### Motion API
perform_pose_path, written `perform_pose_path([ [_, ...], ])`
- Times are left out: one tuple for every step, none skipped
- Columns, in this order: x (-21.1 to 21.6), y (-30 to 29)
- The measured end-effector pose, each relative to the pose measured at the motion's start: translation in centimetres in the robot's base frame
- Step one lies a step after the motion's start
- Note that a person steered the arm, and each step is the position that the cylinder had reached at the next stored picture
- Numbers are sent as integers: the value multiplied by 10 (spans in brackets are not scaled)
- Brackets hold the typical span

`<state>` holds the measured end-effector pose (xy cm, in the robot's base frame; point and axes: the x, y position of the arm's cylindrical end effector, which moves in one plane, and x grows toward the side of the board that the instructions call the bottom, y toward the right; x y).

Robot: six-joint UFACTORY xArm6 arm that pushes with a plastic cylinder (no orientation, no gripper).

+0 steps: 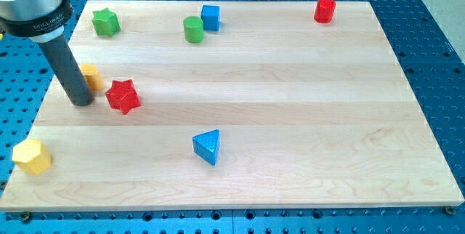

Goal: Move the triangle slightly right

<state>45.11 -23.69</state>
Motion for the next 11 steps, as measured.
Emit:
perform_pose_path([
  [0, 1],
  [0, 1],
  [16, 5],
  [49, 20],
  [58, 36],
  [58, 39],
  [96, 39],
  [120, 85],
  [120, 158],
  [93, 227],
  [88, 304],
])
